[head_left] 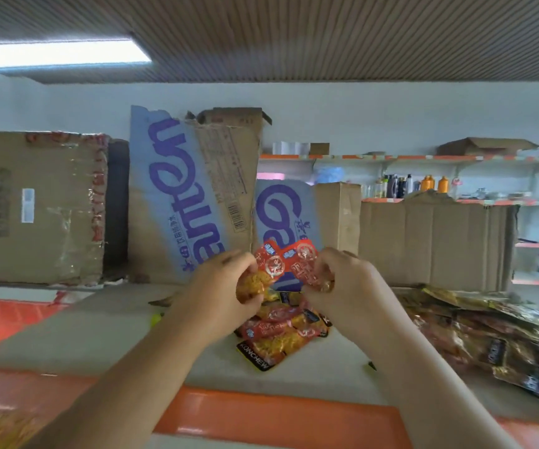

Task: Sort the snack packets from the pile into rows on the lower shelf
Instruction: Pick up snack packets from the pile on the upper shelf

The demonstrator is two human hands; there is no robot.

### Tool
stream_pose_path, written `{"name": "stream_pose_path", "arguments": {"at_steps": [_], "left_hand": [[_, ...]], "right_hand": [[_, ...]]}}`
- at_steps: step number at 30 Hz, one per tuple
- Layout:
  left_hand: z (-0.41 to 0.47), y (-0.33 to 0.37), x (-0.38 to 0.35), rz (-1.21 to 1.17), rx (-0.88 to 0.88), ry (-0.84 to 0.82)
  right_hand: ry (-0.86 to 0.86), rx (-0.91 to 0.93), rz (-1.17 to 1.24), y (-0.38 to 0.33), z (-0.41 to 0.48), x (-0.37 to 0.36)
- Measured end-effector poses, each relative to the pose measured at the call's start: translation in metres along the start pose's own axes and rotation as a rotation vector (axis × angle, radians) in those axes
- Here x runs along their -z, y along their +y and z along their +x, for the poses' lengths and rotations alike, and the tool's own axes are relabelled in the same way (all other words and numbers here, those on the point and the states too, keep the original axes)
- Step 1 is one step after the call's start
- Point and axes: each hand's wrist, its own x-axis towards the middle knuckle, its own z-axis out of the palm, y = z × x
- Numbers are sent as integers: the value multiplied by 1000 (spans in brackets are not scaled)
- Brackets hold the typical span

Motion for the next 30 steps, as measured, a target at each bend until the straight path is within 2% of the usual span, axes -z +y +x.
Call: {"name": "stream_pose_path", "arguments": {"at_steps": [5,11,19,24,30], "left_hand": [[-9,-11,-1,-39,-24,107],[-8,-15,-3,-3,-44,180],[-13,-7,7,-8,-97,416],[-37,-14,45,-5,-129,490],[-85,-58,133,46,-57,614]], "right_hand": [[65,86,89,13,-5,-8],[93,149,85,21,-7,-11],[236,237,123,11,-11,2],[351,271,202,-27,-16,3],[310,388,289,-128,-23,-36]]}}
